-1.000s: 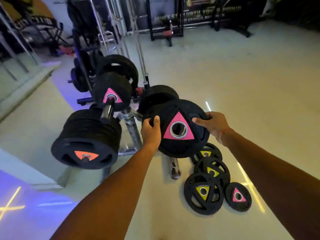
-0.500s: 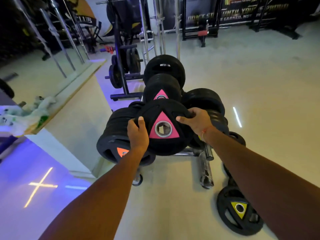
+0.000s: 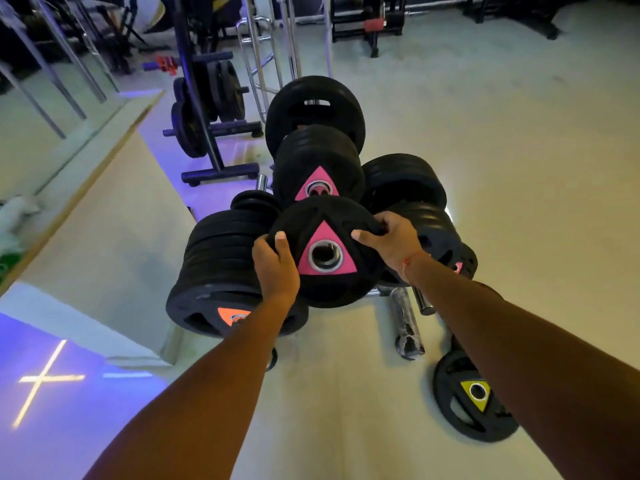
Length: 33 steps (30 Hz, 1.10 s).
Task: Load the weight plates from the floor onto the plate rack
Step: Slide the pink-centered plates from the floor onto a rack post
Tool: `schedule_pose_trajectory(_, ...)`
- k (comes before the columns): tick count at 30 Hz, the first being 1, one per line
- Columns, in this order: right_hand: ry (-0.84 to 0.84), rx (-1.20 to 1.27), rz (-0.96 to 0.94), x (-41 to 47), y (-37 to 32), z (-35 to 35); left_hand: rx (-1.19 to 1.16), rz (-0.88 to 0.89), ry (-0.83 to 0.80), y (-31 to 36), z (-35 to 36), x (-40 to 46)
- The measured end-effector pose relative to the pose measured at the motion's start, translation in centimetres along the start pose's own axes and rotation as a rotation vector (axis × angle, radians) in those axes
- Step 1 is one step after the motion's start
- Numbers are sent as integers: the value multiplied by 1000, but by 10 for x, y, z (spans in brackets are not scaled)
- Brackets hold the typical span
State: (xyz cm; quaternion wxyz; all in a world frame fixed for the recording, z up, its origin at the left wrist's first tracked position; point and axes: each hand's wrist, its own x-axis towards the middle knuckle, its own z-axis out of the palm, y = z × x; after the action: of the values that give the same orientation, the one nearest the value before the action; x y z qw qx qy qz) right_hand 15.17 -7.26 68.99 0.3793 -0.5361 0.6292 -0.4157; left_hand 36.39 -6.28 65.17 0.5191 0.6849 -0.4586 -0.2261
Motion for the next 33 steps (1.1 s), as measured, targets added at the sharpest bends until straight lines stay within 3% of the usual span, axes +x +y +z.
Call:
schedule_pose_trajectory(7,-88,-68,-99,16,-3,3,68,29,68,-14,5,3)
schedule_pose_trajectory(12,-143,-173,-167,16,-3,-2,300,102,79,-23,-1,6)
schedule_pose_trajectory(23,-208,-502,-288,12,1,-5,301,177,-240,-40,-25,22)
schedule_pose_trajectory(29,-148,-553,-290,26,-6,1,307,196,-379,-33,-25,53)
schedule_pose_trajectory(33,-21,-529,-220,44,-16,12,369,231,-343,-18,-14,82)
